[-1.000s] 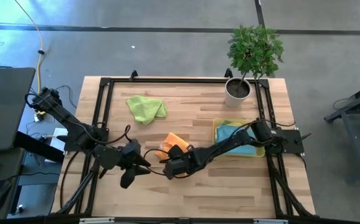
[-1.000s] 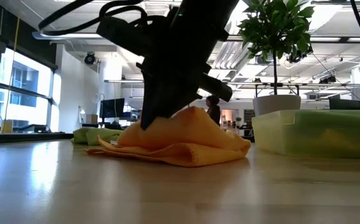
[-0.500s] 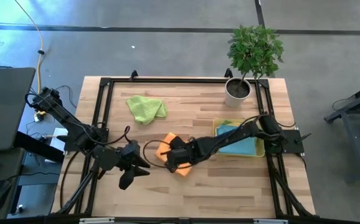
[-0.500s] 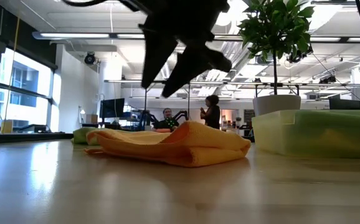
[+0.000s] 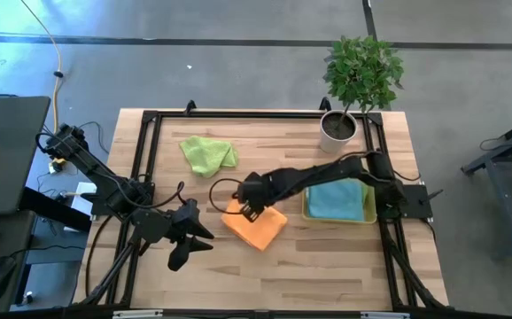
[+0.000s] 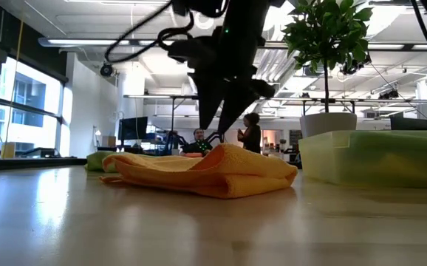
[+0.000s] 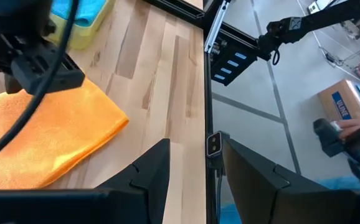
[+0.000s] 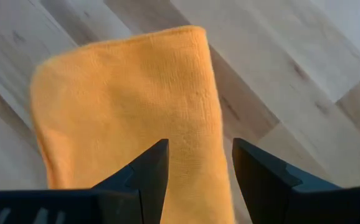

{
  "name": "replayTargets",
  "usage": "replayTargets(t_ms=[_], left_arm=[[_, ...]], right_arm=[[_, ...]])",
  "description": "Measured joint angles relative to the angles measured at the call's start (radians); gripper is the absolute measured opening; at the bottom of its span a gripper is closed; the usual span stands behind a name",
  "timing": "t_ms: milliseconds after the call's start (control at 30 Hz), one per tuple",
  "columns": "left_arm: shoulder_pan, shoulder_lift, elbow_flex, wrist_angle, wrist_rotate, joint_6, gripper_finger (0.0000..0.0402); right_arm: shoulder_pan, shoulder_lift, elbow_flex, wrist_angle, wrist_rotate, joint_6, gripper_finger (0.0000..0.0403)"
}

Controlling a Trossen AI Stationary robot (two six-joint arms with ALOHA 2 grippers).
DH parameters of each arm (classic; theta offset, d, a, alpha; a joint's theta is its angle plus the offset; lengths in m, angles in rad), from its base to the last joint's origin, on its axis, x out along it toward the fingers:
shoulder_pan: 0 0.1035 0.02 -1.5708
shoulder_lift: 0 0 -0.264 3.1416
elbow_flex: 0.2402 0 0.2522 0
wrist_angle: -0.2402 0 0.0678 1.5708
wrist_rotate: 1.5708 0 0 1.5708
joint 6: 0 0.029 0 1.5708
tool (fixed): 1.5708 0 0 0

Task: Fold microfiber towels
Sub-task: Put the orange microfiber cloth into the yellow bin

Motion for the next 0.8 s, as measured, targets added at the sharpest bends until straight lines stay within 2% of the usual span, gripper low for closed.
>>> replayTargets(t_ms=[200, 333, 433, 800], left_arm=[[0.0, 0.0, 0.0, -0.001, 0.011, 0.0, 0.0138], [0.001, 0.001, 0.0, -0.013, 0.011, 0.001, 0.0138], [0.009, 0.001, 0.0, -0.016, 0.011, 0.021, 0.0138], [0.016, 0.001, 0.0, -0.031, 0.011, 0.034, 0.0138]], right_arm=[[-0.057, 0.04, 0.0, 0.049, -0.145, -0.137, 0.017], [-0.088, 0.065, 0.001, 0.074, -0.174, -0.21, 0.017], [-0.114, 0.089, -0.001, 0.09, -0.244, -0.239, 0.017], [-0.131, 0.162, 0.0, 0.163, -0.33, -0.272, 0.017]])
